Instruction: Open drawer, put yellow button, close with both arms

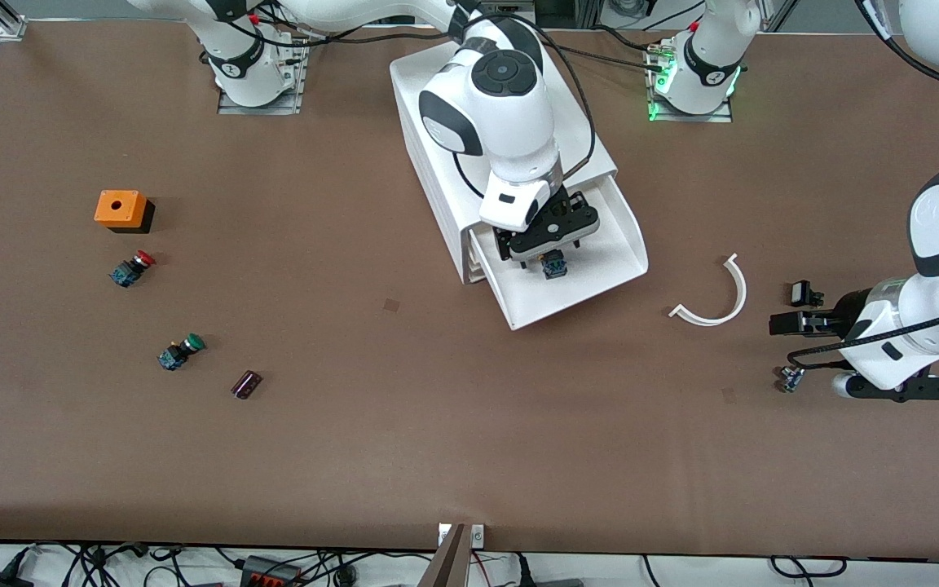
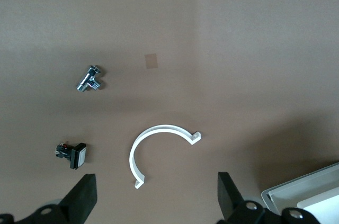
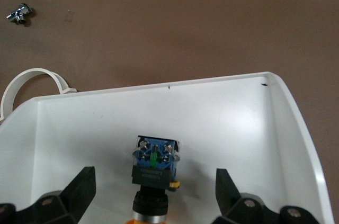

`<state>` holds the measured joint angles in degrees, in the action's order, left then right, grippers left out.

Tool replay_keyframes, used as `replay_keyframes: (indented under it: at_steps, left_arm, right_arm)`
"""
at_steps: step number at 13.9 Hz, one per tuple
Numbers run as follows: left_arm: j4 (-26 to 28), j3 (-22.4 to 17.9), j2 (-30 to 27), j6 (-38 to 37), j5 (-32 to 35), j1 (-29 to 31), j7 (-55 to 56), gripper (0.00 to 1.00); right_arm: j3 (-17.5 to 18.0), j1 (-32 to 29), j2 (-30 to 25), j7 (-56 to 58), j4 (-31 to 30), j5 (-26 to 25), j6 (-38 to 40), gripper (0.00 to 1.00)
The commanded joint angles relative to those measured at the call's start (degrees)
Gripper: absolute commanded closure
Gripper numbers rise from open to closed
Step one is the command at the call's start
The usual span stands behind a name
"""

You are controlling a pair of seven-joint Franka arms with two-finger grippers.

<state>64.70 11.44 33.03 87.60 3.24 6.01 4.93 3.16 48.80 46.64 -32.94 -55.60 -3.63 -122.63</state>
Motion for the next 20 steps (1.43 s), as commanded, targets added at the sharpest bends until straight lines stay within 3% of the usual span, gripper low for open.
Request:
replay_keyframes:
  at_steps: [1,4,8,13,16,20]
  left_arm:
    - [0.5,0.3,-1.1,0.0,-0.6,0.0,1.3,0.0]
    - [0.7,0.9,-1.2,0.0,-0.7,-0.1,5.2,0.0]
    - [3.0,4.9,-1.2,1.9,-0.8,-0.1,8.7,0.0]
    - [12.5,10.4,-1.1,17.6,-0.3,-0.3,21.1,0.0]
    - [16.2,10.6,-0.7,22.8,0.2,-3.6,28.1,0.0]
    - [19.3,10.6,-0.5,26.2,0.2,-8.1,37.2,0.0]
  right_arm:
    - [-0.5,0.1,0.5,-1.0,4.4,-1.0,1.6,0.0]
    - [-0.4,-3.0,-1.3,-0.6,5.2,-0.7,4.5,0.0]
    - [-0.7,-8.1,-5.1,-0.2,5.1,-0.8,17.8,0.0]
    - [0.0,-18.9,-6.0,5.8,3.4,-0.3,28.6,0.0]
    - [0.1,-25.8,-6.4,6.9,0.2,-0.3,30.0,0.0]
    - [0.0,-34.6,-7.5,20.6,-1.4,0.1,30.8,0.0]
